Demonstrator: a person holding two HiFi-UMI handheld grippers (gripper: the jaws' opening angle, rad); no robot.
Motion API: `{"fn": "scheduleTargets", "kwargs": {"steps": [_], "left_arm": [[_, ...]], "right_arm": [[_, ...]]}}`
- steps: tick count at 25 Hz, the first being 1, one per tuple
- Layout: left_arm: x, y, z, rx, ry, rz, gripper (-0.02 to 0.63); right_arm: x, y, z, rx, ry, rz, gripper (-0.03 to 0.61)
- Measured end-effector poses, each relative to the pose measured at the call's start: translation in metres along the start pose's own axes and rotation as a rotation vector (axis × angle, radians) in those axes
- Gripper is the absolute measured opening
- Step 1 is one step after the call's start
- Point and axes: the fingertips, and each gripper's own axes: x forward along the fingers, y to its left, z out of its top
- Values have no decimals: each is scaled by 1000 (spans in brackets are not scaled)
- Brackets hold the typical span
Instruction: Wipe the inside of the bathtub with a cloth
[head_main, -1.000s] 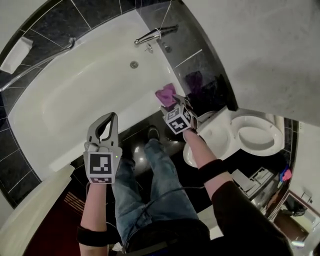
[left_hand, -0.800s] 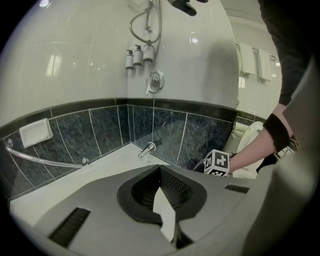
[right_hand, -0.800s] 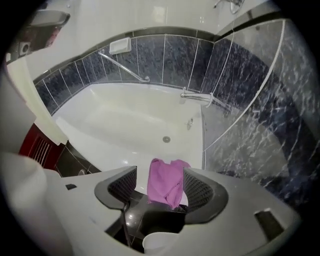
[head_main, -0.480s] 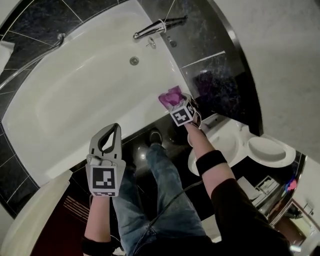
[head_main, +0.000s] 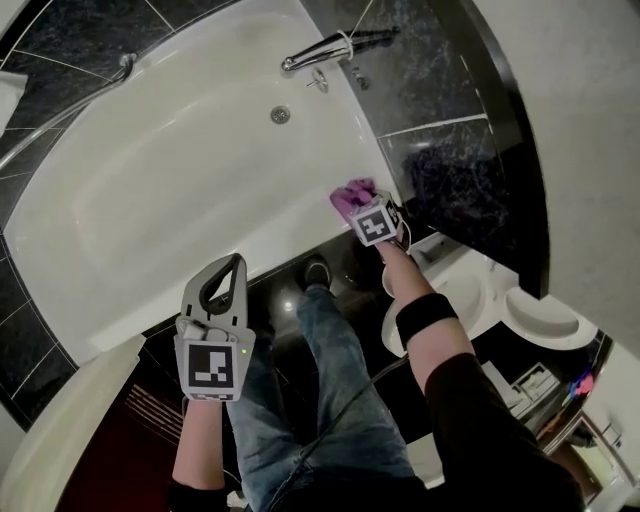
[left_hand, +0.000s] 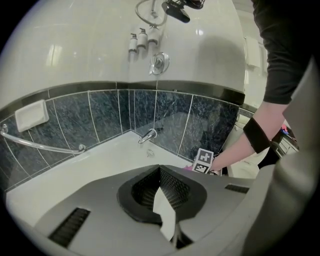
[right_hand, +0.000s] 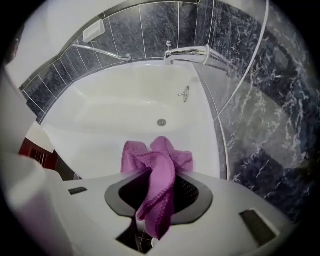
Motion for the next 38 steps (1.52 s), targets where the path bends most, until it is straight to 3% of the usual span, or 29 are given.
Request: {"fn": "scheduleTargets", "kwargs": {"steps": [6,12,27,33,38], "left_arm": [[-10,7,-1,-6,4,16,0],[-33,9,17,-15,-29,29,0],[-180,16,88,50,-145,83,0],[-249,33,111,17,-219,184,0],[-311,42,118,-9,-263,247,0]], "right_arm": [[-4,0,4,9,-37,15,93],[-59,7,29,-27,-135,-10,91],[-315,78,121,-74,-492,5,89],[-416,118,150,-90,-664,39,89],[-491,152,152,-105,-761,64,89]]}}
